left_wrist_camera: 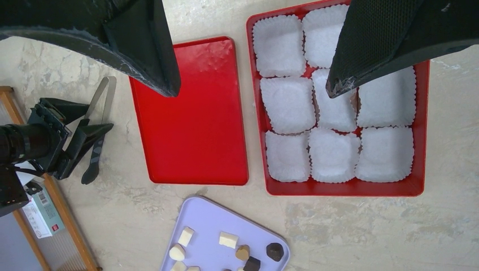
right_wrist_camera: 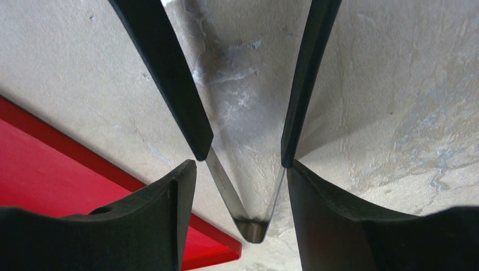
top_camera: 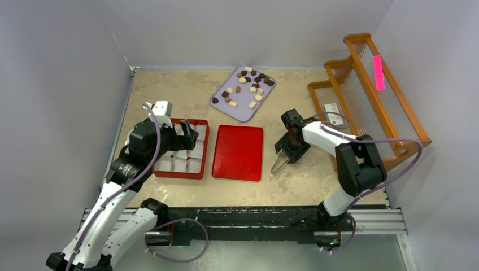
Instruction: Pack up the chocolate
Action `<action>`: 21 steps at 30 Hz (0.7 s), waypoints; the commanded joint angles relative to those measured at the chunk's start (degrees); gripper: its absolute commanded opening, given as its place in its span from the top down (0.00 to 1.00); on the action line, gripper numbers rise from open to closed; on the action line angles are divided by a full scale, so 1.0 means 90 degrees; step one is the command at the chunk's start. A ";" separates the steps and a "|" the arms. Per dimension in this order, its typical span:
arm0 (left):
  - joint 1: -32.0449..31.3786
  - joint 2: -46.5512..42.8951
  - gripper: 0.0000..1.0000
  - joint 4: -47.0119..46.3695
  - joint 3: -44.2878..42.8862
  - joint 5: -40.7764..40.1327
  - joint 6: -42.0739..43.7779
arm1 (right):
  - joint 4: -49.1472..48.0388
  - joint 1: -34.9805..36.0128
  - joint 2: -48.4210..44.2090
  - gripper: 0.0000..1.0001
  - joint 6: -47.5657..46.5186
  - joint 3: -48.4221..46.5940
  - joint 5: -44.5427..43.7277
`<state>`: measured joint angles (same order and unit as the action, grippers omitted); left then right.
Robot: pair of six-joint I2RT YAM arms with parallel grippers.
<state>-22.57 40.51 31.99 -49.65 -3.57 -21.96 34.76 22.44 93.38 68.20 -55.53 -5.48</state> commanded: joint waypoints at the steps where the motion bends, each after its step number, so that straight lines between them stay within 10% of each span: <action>1: 0.0024 -0.0088 0.00 -0.0175 0.0045 0.0075 0.0008 | -0.0004 0.0041 0.0208 0.39 0.0052 -0.0225 -0.0431; 9: 0.0022 -0.0115 0.00 -0.0185 0.0043 0.0103 0.0008 | 0.0147 0.0142 0.0351 0.48 -0.0225 -0.0276 -0.1038; 21: 0.0017 -0.0110 0.00 -0.0189 0.0057 0.0128 0.0008 | -0.1373 0.0173 0.0139 0.57 -0.3709 0.0194 -0.0588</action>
<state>-22.57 39.94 31.97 -49.56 -3.18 -21.96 27.22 23.73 95.70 46.72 -56.05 -12.01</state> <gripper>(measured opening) 0.998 0.442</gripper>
